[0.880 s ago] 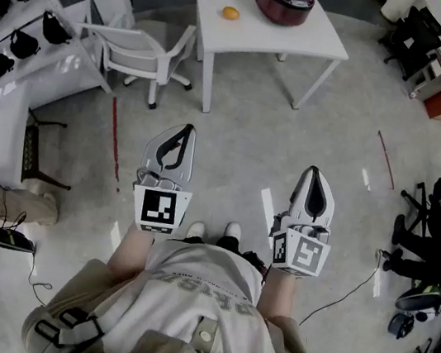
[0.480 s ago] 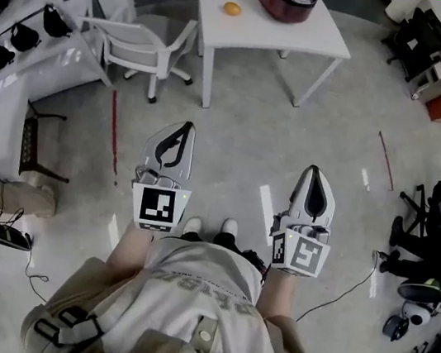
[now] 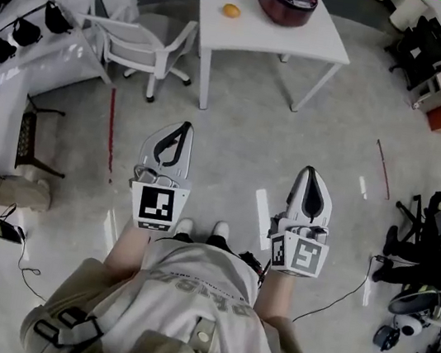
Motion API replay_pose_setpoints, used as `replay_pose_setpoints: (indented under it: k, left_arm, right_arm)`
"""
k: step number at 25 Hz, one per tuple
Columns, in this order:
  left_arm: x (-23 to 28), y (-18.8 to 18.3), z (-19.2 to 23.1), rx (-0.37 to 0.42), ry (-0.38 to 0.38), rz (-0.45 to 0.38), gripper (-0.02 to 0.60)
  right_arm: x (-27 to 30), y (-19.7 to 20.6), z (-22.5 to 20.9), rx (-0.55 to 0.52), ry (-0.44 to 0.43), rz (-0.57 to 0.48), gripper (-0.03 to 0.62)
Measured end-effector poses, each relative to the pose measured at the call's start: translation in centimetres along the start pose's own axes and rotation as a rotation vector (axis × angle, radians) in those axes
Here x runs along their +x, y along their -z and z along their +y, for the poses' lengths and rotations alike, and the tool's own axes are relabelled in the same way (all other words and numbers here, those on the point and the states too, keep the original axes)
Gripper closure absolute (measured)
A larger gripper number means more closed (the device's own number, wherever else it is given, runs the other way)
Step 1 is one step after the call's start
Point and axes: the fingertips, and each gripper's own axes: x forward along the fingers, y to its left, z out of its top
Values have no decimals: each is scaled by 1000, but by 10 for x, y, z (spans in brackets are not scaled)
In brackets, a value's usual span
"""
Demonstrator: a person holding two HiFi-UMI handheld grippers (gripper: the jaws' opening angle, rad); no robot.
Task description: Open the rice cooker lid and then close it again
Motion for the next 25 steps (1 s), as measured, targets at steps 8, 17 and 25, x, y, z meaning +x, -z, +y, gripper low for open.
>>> replay_pose_setpoints:
  k: [8,17,25]
  left_arm:
    - [28,-8,-33,82,37,20,440]
    - [65,8,-73,128,72,130,223]
    - [91,0,-104,140,84,158,220]
  right_arm:
    - [9,4,-41,100,-113,9,408]
    - [24,23,-80,24,-220,62,263]
    - [35,33,-115,12,-262,71,252]
